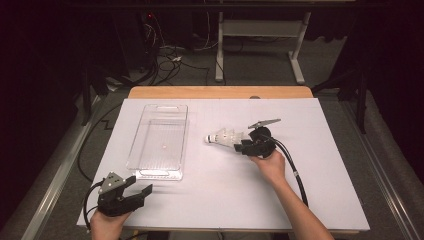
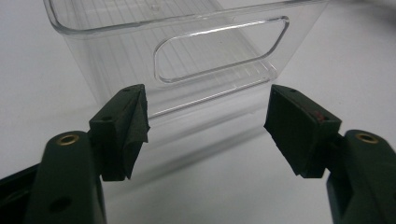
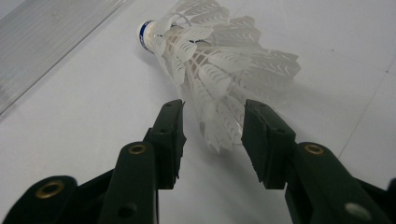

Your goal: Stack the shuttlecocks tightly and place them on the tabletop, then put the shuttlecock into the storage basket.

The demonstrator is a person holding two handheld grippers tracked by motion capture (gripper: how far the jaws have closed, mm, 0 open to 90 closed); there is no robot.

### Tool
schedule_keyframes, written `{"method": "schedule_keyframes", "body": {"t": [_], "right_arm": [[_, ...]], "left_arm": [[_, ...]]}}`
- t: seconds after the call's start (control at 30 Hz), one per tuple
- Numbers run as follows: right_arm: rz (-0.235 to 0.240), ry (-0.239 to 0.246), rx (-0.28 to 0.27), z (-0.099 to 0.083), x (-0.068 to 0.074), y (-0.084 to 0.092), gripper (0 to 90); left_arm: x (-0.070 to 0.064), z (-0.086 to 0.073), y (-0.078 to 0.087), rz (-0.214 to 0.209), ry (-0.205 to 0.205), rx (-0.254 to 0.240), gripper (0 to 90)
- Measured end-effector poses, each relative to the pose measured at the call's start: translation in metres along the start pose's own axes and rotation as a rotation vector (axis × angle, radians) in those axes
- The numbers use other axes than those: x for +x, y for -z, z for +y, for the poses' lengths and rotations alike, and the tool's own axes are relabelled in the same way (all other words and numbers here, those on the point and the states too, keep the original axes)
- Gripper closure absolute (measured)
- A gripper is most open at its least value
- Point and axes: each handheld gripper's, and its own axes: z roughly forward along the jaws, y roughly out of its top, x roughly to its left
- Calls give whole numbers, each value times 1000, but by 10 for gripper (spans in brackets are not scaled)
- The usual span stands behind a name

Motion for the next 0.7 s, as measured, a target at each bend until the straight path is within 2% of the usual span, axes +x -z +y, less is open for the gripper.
{"method": "schedule_keyframes", "body": {"t": [0.27, 0.7], "right_arm": [[0, 9, -16, -7, 1, 3, 520], [-6, 18, -28, -10, 3, 3, 510]], "left_arm": [[1, -1, 0, -4, 5, -3, 310], [0, 0, 0, -6, 0, 1, 309]]}}
